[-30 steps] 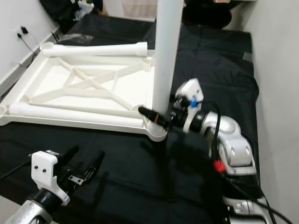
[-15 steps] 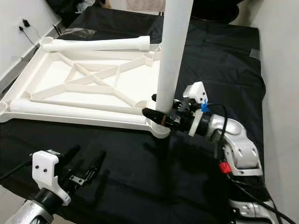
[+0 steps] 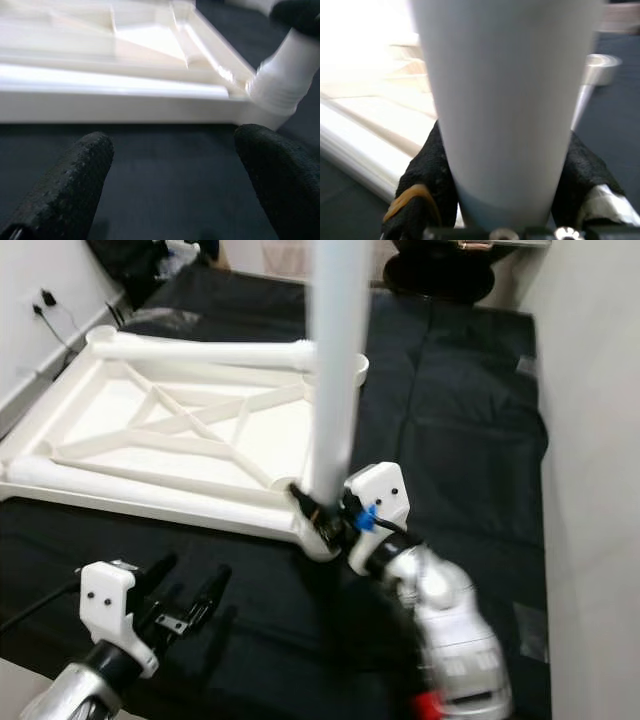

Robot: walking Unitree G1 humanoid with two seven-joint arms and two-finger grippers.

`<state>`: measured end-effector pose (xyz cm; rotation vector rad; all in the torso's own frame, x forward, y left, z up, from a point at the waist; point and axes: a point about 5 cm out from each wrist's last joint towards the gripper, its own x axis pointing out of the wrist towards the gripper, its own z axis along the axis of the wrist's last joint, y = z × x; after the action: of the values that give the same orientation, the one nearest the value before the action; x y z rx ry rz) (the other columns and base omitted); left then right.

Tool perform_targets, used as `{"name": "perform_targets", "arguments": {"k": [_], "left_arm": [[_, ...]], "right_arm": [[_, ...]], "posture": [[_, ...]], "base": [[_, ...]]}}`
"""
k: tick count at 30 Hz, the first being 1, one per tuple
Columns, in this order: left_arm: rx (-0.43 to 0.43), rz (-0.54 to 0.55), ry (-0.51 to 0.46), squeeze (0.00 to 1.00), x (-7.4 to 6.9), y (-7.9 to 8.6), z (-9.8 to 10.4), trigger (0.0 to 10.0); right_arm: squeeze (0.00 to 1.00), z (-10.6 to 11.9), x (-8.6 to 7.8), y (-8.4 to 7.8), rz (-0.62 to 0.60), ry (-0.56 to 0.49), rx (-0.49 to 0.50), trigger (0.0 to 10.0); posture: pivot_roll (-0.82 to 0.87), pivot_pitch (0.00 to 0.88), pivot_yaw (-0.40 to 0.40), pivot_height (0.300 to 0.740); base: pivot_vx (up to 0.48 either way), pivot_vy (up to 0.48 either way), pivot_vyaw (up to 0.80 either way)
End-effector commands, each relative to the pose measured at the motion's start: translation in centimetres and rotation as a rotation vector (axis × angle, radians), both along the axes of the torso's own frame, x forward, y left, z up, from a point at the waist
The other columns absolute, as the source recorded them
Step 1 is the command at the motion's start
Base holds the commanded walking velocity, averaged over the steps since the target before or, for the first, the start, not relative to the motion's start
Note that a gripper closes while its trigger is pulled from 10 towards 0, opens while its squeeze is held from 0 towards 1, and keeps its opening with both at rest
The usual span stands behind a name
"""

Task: Building children table

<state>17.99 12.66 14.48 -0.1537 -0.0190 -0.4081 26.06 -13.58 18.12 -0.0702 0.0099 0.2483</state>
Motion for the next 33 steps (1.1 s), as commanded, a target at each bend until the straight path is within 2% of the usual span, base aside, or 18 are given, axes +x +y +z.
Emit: {"name": "perform_targets", "arguments": {"k": [1, 5, 7, 11, 12, 14, 15, 16, 17, 18, 19, 21, 23, 25, 26, 28, 32, 33], "left_arm": [[0.011, 0.014, 0.021, 0.00, 0.0, 0.1, -0.7, 10.0], [0.008, 0.018, 0.015, 0.00, 0.5, -0.1, -0.9, 10.0], [0.008, 0.019, 0.012, 0.00, 0.7, -0.1, -0.9, 10.0], [0.008, 0.019, 0.010, 0.00, 0.8, 0.0, -1.0, 10.0], [0.008, 0.019, 0.009, 0.00, 0.8, 0.0, -1.0, 10.0], [0.008, 0.019, 0.009, 0.00, 0.8, 0.0, -1.0, 10.0], [0.009, 0.019, 0.010, 0.00, 0.7, 0.0, -1.0, 10.0], [0.009, 0.019, 0.010, 0.00, 0.7, 0.0, -1.0, 10.0], [0.009, 0.018, 0.011, 0.00, 0.6, 0.0, -1.0, 10.0], [0.009, 0.017, 0.011, 0.00, 0.5, 0.0, -1.0, 10.0], [0.009, 0.017, 0.011, 0.00, 0.5, 0.0, -1.0, 10.0], [0.008, 0.014, 0.010, 0.00, 0.2, 0.0, -0.8, 10.0], [0.008, 0.014, 0.010, 0.00, 0.2, 0.0, -0.8, 10.0], [0.007, 0.011, 0.009, 0.00, 0.0, -0.1, -0.6, 10.0], [0.007, 0.011, 0.009, 0.00, 0.0, -0.1, -0.6, 10.0], [0.007, 0.011, 0.007, 0.00, -0.3, -0.1, -0.5, 10.0], [0.007, 0.011, 0.007, 0.00, -0.4, -0.1, -0.4, 10.0], [0.007, 0.009, 0.007, 0.00, -0.5, -0.1, -0.3, 10.0]], "right_arm": [[0.00, -4.9, 0.0, -2.2, -0.180, 0.251, -0.080, 0.0], [0.00, -4.4, 1.2, -2.5, -0.204, 0.223, -0.114, 0.0], [0.00, -3.6, 2.2, -3.3, -0.249, 0.191, -0.125, 0.0], [0.00, -3.0, 2.8, -3.6, -0.285, 0.172, -0.128, 0.0], [0.00, -2.8, 3.0, -3.3, -0.258, 0.165, -0.142, 7.5], [0.00, -2.8, 3.0, -3.3, -0.258, 0.165, -0.142, 7.5], [0.07, -2.3, 3.1, -2.8, -0.203, 0.138, -0.114, 10.0], [0.07, -2.3, 3.1, -2.8, -0.203, 0.138, -0.114, 10.0], [0.62, -1.7, 3.2, -2.2, -0.126, 0.097, -0.106, 10.0], [1.00, -0.3, 3.4, -1.6, 0.023, 0.013, -0.069, 10.0], [1.00, -0.3, 3.4, -1.6, 0.023, 0.013, -0.069, 10.0], [1.00, 2.0, 3.8, -2.1, 0.213, -0.088, -0.042, 10.0], [1.00, 2.0, 3.8, -2.1, 0.213, -0.088, -0.042, 10.0], [1.00, 3.6, 4.4, -3.3, 0.296, -0.128, -0.065, 10.0], [1.00, 3.6, 4.4, -3.3, 0.296, -0.128, -0.065, 10.0], [1.00, 4.5, 5.1, -4.1, 0.408, -0.136, -0.122, 10.0], [1.00, 4.7, 5.3, -4.3, 0.457, -0.129, -0.146, 10.0], [0.95, 5.2, 5.8, -4.6, 0.521, -0.123, -0.164, 10.0]], "posture": [[-0.01, 0.136, -0.002, 0.740], [-0.01, 0.125, -0.004, 0.740], [-0.01, 0.114, 0.001, 0.740], [-0.01, 0.113, -0.001, 0.740], [-0.01, 0.116, -0.001, 0.740], [-0.01, 0.116, -0.001, 0.740], [-0.01, 0.118, -0.002, 0.740], [-0.01, 0.118, -0.002, 0.740], [-0.01, 0.122, -0.005, 0.740], [-0.01, 0.136, 0.003, 0.740], [-0.01, 0.136, 0.003, 0.740], [-0.01, 0.149, 0.004, 0.740], [-0.01, 0.149, 0.004, 0.740], [0.00, 0.168, 0.007, 0.740], [0.00, 0.168, 0.007, 0.740], [0.00, 0.183, 0.018, 0.740], [0.00, 0.183, 0.018, 0.740], [0.02, 0.203, 0.017, 0.740]], "base": [[0.000, 0.000, 0.00], [0.000, 0.000, 0.00], [0.000, 0.000, 0.00], [0.000, 0.000, 0.00], [0.000, 0.000, 0.00], [0.000, 0.000, 0.00], [0.000, 0.000, 0.00], [0.000, 0.000, 0.00], [0.000, 0.000, 0.00], [0.000, 0.000, 0.00], [0.000, 0.000, 0.00], [0.000, 0.000, 0.00], [0.000, 0.000, 0.00], [0.000, 0.000, 0.00], [0.000, 0.000, 0.00], [0.000, 0.000, 0.00], [0.000, 0.000, 0.00], [0.000, 0.000, 0.00]]}}
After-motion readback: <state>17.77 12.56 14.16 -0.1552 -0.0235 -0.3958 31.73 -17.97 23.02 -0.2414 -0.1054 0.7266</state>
